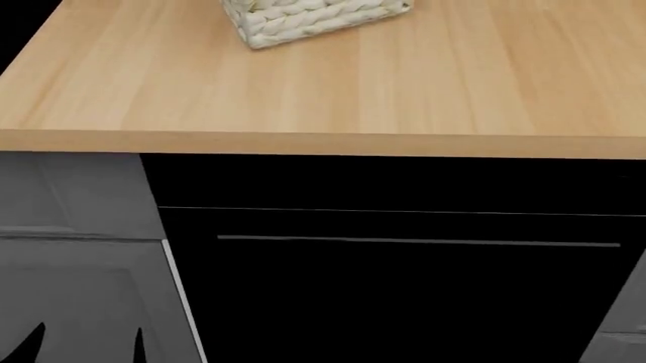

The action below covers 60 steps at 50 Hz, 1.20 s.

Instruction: Open the dishwasher door

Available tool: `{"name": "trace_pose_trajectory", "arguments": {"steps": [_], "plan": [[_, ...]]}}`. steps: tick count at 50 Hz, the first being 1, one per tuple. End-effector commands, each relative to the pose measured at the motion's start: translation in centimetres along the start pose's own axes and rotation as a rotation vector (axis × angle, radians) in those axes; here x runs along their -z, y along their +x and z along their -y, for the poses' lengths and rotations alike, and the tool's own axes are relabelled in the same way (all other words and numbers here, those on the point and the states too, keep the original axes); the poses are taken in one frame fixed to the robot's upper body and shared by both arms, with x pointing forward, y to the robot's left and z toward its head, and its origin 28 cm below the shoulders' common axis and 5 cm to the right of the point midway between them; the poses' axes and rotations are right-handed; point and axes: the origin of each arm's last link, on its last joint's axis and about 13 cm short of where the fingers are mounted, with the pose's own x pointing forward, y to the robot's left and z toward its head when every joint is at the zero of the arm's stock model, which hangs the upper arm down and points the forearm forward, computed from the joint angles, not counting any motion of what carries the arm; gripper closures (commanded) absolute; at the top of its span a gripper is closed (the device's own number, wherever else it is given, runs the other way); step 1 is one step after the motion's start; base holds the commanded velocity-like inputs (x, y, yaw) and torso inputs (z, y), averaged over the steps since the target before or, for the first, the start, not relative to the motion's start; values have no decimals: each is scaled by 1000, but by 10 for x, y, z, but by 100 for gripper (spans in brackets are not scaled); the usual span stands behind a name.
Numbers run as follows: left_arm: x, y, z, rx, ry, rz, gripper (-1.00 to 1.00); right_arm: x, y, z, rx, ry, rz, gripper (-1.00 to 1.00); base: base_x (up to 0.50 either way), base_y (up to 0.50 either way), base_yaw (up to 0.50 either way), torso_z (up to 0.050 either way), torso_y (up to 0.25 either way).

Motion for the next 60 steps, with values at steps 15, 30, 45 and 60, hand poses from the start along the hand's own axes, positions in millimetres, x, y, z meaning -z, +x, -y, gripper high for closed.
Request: {"name": "trace_pose_trajectory", "arguments": {"steps": [15,30,45,60], "plan": [[-1,-1,-1,19,-68,-22,-100,2,1,1,-6,23,-27,-100,103,-4,0,0,0],[-1,-1,-1,20,-71,-23,-100,2,0,1,-12,14,-16,-100,195,-20,0,0,0],[-2,-2,-1,22,-75,-21,-100,0,-2,0,-14,5,-7,-100,0,0,0,0,0],[2,6,1,23,-64,-32,-100,8,5,-1,-17,-15,-7,-100,0,0,0,0,0]]}}
